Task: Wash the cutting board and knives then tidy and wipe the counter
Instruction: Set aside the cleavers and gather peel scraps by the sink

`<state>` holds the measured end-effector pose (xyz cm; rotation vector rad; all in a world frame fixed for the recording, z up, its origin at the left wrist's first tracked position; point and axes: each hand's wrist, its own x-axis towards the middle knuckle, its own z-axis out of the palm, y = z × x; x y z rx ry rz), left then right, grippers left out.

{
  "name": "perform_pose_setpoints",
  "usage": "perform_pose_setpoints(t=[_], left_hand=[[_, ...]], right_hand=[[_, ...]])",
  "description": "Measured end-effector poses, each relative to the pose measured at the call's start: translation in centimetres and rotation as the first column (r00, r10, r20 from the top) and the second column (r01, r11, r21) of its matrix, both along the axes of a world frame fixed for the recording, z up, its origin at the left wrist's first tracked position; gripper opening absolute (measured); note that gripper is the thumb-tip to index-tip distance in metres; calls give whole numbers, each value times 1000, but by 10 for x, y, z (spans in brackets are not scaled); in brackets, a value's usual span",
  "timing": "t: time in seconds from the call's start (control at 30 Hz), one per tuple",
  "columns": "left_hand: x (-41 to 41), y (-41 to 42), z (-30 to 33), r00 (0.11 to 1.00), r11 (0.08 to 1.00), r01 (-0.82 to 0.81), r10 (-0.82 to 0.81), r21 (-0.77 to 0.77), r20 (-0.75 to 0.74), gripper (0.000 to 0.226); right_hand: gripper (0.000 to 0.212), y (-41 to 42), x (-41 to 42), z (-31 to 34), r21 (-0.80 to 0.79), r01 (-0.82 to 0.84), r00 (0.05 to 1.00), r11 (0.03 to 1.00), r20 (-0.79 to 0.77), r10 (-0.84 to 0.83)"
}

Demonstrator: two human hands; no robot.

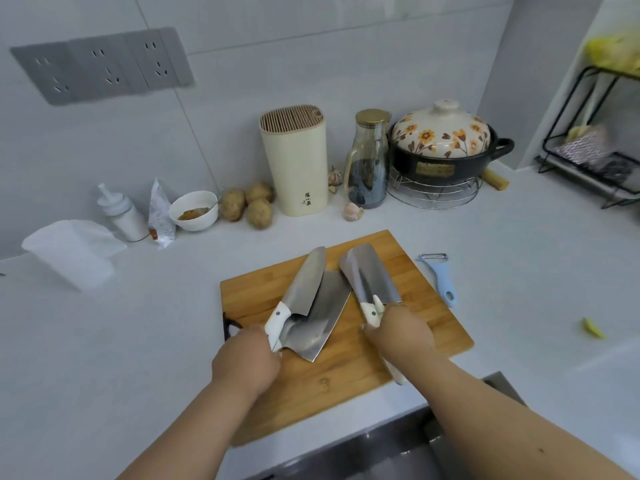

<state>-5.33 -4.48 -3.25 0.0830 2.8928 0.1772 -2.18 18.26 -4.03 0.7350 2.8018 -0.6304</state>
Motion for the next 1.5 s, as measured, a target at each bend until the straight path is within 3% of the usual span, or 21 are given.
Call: perform_pose_setpoints(t=[0.13,0.33,0.47,0.57,0.7,0.87,1.0,1.13,1.27,1.5], left_hand=[[-6,-6,-3,999,993,50,-51,105,5,32],[4,14,24,995,952,84,-65,294,-72,28],[22,60,52,980,915,197,-170,351,-106,30],[44,111,72,945,839,326,-299,435,-132,28],[89,187,92,852,687,495,-502,532,-145,23],[170,268,103,656,510,708,-731,488,-188,29],[248,326,103,502,380,776,-855,503,-129,24],[331,384,91,370,305,794,-929,526,-19,23],[410,442,65,293,313,801,-948,510,121,26],[497,513,-2,381,462,787,-885,409,268,34]], right_hand=[[46,-1,9,9,-6,41,999,999,-24,-41],[34,6,65,36,-193,222,957,956,-142,-251],[30,29,122,61,-235,386,863,892,-250,-439],[32,53,170,81,-246,526,757,814,-300,-580],[29,85,247,100,-262,700,587,664,-319,-744],[25,117,359,107,-244,865,358,438,-310,-881],[23,142,458,99,-232,942,166,244,-313,-935],[23,175,550,81,-228,971,13,74,-258,-966],[26,213,620,52,-231,972,-84,-43,-170,-982],[36,282,672,-14,-133,989,-59,-67,57,-997]])
